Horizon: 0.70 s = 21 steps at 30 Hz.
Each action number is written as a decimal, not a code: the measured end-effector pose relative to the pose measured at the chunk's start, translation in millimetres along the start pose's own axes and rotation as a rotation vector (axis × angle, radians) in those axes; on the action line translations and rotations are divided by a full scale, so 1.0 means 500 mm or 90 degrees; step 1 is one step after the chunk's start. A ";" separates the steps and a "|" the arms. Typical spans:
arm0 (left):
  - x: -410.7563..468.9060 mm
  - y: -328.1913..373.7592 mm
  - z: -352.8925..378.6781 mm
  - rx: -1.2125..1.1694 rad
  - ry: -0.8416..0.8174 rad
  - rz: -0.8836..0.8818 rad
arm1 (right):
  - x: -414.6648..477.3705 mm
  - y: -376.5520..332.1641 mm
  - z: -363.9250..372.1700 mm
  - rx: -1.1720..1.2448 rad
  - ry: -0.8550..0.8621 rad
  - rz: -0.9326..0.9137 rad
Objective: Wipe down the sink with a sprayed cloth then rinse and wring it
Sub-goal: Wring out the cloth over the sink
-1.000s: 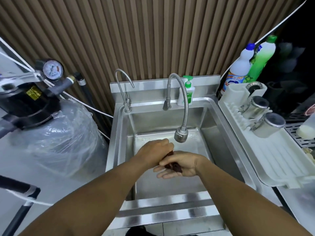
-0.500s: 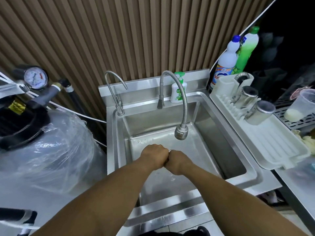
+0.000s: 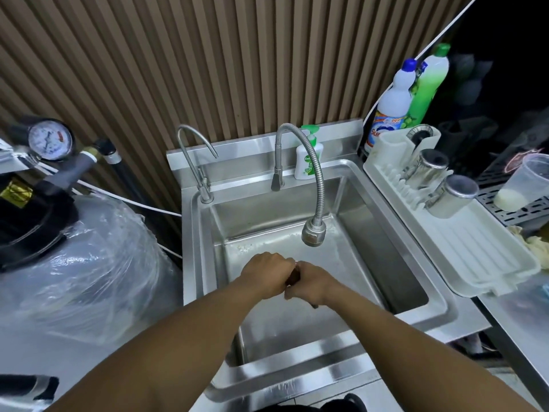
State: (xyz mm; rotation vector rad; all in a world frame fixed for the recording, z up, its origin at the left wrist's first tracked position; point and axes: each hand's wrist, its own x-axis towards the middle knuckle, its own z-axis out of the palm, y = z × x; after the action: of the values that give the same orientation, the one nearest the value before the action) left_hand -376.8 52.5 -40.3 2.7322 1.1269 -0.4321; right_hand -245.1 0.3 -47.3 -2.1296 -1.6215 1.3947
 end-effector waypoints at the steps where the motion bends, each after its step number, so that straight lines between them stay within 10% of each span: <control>1: -0.001 -0.005 -0.003 -0.002 0.019 0.012 | -0.007 0.007 -0.022 0.146 -0.082 0.008; 7: -0.012 -0.004 -0.015 -0.074 0.154 0.102 | -0.018 0.066 -0.054 0.556 -0.436 0.109; 11: -0.011 0.005 -0.005 -0.059 0.189 0.211 | -0.023 0.036 -0.024 0.690 -0.469 0.068; 21: -0.011 0.015 -0.035 0.119 -0.024 0.048 | 0.000 -0.024 0.005 0.071 -0.079 0.069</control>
State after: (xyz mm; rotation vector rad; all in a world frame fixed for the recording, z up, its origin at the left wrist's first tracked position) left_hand -371.5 47.8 -21.5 2.9013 1.0176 -0.6047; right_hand -255.0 4.3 -41.8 -2.1351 -1.4489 1.6396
